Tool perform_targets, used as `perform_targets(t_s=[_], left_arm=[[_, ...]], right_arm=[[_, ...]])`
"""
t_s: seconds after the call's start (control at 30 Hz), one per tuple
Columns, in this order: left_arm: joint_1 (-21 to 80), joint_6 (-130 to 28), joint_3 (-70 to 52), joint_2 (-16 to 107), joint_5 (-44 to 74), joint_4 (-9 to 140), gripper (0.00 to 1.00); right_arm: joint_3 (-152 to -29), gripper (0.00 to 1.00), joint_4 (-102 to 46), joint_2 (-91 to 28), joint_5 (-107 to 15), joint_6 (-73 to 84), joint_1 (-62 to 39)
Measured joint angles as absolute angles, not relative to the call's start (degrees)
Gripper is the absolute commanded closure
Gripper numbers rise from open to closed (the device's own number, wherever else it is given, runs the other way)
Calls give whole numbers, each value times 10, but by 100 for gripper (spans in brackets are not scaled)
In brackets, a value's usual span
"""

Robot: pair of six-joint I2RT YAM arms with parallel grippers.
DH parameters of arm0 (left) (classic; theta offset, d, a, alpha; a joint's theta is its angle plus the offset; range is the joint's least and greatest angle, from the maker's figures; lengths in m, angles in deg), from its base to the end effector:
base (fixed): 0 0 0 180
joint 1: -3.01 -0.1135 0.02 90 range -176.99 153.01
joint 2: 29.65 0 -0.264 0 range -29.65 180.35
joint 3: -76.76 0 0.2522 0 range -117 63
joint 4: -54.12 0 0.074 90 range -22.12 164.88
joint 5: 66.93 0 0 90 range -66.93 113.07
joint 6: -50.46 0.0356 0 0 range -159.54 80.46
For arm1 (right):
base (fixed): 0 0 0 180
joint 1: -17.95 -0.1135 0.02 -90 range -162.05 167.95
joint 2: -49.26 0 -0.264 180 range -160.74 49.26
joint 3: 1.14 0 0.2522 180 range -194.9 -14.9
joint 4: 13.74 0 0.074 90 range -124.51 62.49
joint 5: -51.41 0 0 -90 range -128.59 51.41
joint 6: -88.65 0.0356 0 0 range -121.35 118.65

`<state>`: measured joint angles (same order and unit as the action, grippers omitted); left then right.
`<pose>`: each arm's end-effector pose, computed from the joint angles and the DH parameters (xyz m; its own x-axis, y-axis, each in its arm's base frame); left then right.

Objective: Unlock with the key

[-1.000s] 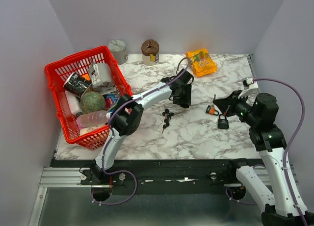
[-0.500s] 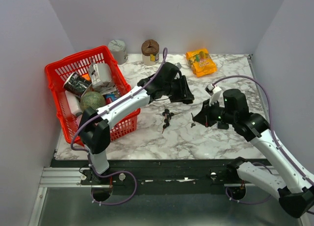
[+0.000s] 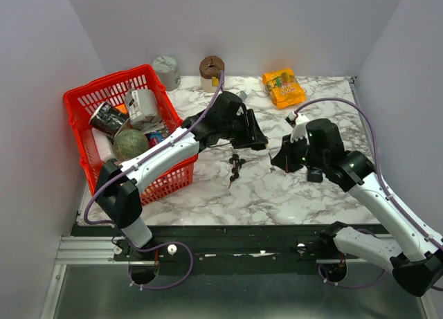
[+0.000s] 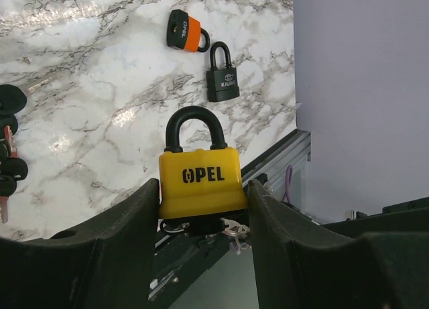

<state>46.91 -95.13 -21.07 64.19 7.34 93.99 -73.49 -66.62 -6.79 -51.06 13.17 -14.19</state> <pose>0.2649 -0.2684 0.3310 -0.9199 -0.2169 -0.3268 0.1182 0.6412 -0.7583 0.1669 0.1140 0.3385 -0.6555 -0.1228 -0.7451 -0.5185 0.7906 0.3259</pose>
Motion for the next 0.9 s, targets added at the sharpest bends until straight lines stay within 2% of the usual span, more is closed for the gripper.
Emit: perform_targets(t_s=[0.9], left_arm=[[470, -940, -220, 643, 67, 951, 100]], right_arm=[[-767, 99, -633, -131, -491, 132, -162]])
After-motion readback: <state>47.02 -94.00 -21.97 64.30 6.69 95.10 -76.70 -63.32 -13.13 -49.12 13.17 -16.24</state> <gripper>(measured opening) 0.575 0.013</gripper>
